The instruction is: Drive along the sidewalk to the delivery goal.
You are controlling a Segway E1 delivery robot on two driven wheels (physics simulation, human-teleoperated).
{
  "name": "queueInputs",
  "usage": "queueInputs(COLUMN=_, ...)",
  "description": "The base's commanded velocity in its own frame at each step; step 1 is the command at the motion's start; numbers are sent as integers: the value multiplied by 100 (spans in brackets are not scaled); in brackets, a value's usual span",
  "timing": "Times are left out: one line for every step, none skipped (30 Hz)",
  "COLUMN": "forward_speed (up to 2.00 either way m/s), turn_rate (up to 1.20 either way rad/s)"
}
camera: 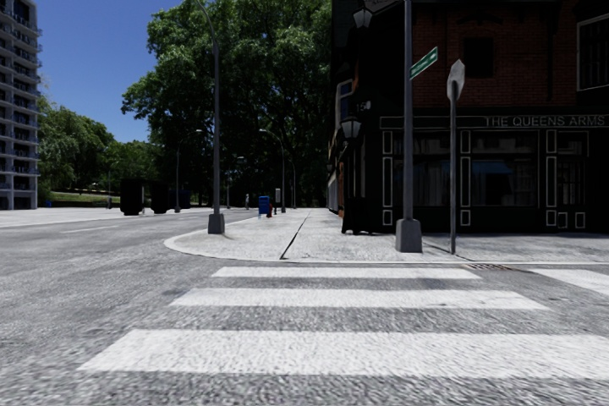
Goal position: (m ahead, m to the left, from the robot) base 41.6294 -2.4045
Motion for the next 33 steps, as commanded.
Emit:
queueInputs(forward_speed=200, turn_rate=0)
queueInputs(forward_speed=200, turn_rate=0)
queueInputs(forward_speed=200, turn_rate=0)
queueInputs(forward_speed=200, turn_rate=0)
queueInputs(forward_speed=200, turn_rate=0)
queueInputs(forward_speed=200, turn_rate=0)
queueInputs(forward_speed=200, turn_rate=0)
queueInputs(forward_speed=200, turn_rate=0)
queueInputs(forward_speed=200, turn_rate=0)
queueInputs(forward_speed=200, turn_rate=0)
queueInputs(forward_speed=200, turn_rate=0)
queueInputs(forward_speed=200, turn_rate=0)
queueInputs(forward_speed=200, turn_rate=0)
queueInputs(forward_speed=200, turn_rate=0)
queueInputs(forward_speed=200, turn_rate=0)
queueInputs(forward_speed=200, turn_rate=0)
queueInputs(forward_speed=200, turn_rate=0)
queueInputs(forward_speed=200, turn_rate=0)
queueInputs(forward_speed=200, turn_rate=0)
queueInputs(forward_speed=200, turn_rate=0)
queueInputs(forward_speed=200, turn_rate=0)
queueInputs(forward_speed=200, turn_rate=0)
queueInputs(forward_speed=200, turn_rate=0)
queueInputs(forward_speed=200, turn_rate=0)
queueInputs(forward_speed=200, turn_rate=0)
queueInputs(forward_speed=200, turn_rate=0)
queueInputs(forward_speed=200, turn_rate=0)
queueInputs(forward_speed=200, turn_rate=0)
queueInputs(forward_speed=200, turn_rate=0)
queueInputs(forward_speed=200, turn_rate=0)
queueInputs(forward_speed=200, turn_rate=0)
queueInputs(forward_speed=200, turn_rate=0)
queueInputs(forward_speed=200, turn_rate=0)
